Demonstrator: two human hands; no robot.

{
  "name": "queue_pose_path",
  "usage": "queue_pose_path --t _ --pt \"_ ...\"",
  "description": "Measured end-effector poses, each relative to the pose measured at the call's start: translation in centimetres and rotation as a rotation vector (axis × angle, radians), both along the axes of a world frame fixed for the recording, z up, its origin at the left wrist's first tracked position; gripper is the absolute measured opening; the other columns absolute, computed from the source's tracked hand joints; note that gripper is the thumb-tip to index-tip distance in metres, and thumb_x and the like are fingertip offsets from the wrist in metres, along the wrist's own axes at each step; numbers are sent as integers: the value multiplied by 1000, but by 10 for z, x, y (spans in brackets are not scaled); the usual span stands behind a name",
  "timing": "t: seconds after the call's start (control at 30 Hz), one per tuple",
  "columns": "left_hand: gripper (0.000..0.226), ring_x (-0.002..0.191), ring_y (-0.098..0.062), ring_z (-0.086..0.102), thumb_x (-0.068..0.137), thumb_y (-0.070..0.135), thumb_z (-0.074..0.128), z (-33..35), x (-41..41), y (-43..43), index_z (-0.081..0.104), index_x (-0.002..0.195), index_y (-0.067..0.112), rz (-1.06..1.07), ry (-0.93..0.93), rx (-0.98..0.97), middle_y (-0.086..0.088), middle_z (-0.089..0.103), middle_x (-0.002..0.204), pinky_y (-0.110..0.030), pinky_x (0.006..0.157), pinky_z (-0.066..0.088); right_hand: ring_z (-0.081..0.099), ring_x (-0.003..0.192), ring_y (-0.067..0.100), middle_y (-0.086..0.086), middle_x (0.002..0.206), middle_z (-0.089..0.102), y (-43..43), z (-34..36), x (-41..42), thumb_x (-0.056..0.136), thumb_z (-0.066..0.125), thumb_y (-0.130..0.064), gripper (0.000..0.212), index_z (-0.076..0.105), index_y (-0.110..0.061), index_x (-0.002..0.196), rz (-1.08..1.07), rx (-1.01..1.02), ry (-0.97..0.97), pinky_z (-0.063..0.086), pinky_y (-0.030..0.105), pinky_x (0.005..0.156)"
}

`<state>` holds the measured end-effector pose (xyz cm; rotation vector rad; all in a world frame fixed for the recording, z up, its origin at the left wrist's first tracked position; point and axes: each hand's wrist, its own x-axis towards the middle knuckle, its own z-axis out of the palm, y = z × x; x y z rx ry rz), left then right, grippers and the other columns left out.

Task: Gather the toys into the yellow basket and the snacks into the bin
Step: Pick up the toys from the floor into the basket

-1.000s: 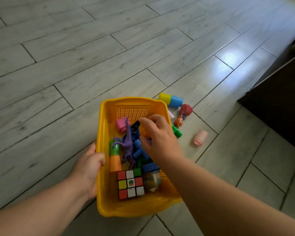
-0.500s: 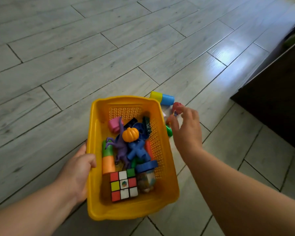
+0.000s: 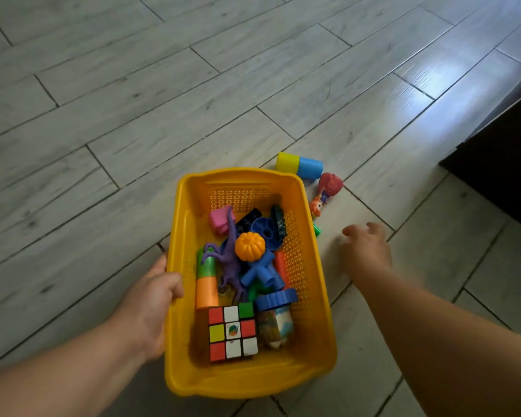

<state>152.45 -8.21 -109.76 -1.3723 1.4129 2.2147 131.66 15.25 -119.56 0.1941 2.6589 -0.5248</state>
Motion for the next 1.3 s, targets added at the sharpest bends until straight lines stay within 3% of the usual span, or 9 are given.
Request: queue_pose_path --t 0.2,0.37,0.53,0.7,0.9,1.0,1.13,1.2,1.3 --pt "67 94 -50 65 83 -9 33 -2 -3 -1 50 134 31 -13 9 3 -28 66 107 -63 75 55 43 111 16 -2 144 26 -34 56 5 97 46 -33 35 44 -36 132 85 -243 337 43 32 90" --pt "59 95 -55 62 80 -11 32 3 -7 3 63 108 31 -14 33 23 -33 65 101 -72 78 49 42 127 16 0 143 40 -94 100 43 90 59 -32 57 35 -24 141 361 -563 430 39 34 105" --pt "70 95 -50 64 79 -10 33 9 -2 1 59 122 38 -32 34 -22 -28 67 103 -67 80 53 40 129 28 0 154 27 -142 86 78 93 55 -27 56 33 -21 144 898 -338 359 36 40 106" --pt "74 90 -37 70 84 -8 33 14 11 -8 47 136 43 -58 43 -32 -17 72 98 -49 70 59 50 114 34 1 159 10 -165 72 94 96 49 -31 59 22 -28 147 1049 -137 396 45 43 90" --pt "69 95 -41 67 80 -7 34 13 26 -23 58 123 40 -32 31 -38 -19 72 98 -61 83 54 43 128 27 2 156 19 -180 85 100 90 54 -43 64 24 -29 145 951 -210 424 41 40 98" --pt "63 78 -42 66 77 -10 32 12 29 -31 63 113 30 52 48 19 -25 69 82 -57 72 55 45 125 20 1 142 40 -171 102 87 86 59 -49 62 41 -23 139 866 -363 516 42 36 99" --pt "57 78 -45 64 78 -11 31 12 34 -41 63 105 28 99 66 54 -29 66 88 -63 69 54 52 111 17 -2 124 47 -146 105 47 90 57 -41 42 49 -23 127 442 -508 536 46 35 94" --pt "56 84 -47 63 78 -11 31 10 34 -44 61 107 27 118 57 35 -30 63 97 -68 76 50 50 114 19 0 125 46 -129 93 25 93 54 -37 36 48 -23 126 292 -400 441 44 37 95" --pt "54 84 -44 61 79 -10 32 6 33 -45 60 110 25 146 38 3 -30 61 99 -61 78 51 44 116 22 3 128 43 -99 65 10 94 53 -32 41 44 -28 135 376 -108 241 43 38 96"
